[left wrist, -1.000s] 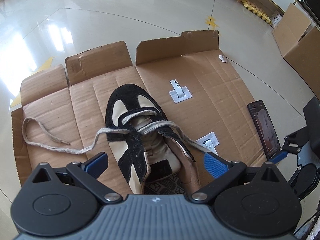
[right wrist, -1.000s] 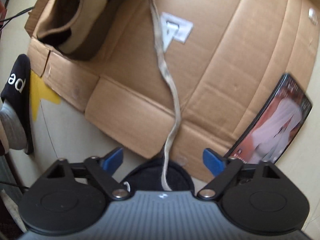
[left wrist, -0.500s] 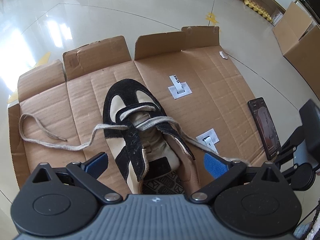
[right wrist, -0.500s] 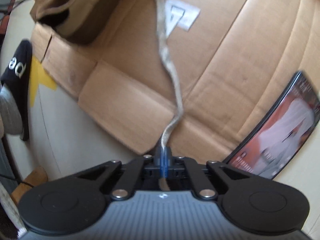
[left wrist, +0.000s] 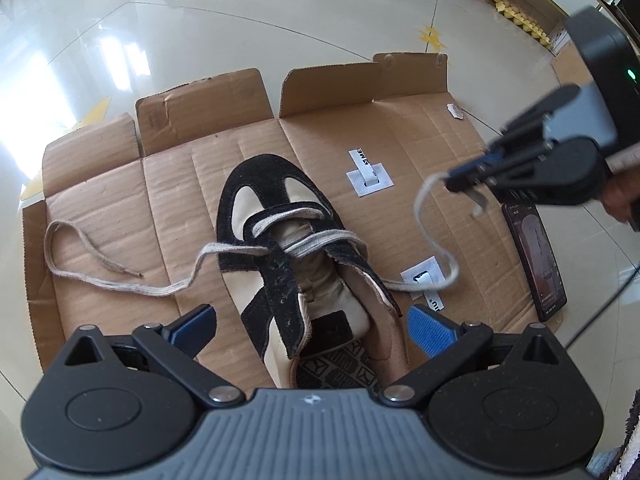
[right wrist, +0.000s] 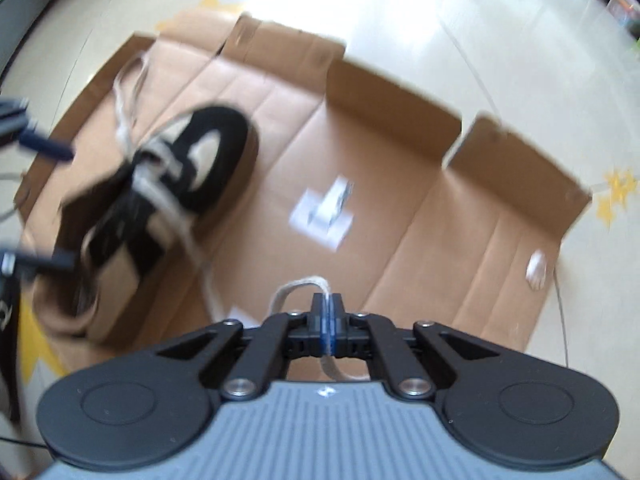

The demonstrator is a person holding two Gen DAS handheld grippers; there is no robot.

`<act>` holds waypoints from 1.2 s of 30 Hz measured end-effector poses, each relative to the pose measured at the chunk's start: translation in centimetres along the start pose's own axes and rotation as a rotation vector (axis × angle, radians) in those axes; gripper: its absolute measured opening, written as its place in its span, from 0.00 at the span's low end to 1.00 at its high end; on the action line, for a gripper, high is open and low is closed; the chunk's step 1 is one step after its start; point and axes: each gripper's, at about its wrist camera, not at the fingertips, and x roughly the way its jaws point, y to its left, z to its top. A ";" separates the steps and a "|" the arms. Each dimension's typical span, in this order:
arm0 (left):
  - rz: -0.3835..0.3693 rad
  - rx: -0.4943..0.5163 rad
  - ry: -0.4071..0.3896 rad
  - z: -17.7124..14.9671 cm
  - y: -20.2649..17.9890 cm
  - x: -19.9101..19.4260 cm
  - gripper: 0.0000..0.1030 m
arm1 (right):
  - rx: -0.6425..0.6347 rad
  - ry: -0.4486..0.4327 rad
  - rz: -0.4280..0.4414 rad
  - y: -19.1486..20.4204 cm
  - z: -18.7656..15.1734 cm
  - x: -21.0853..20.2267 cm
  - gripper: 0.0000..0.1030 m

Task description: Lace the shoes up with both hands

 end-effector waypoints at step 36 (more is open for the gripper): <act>-0.003 0.001 0.021 -1.0 0.3 0.1 0.99 | 1.422 0.127 -0.045 -7.7 -7.2 3.7 0.43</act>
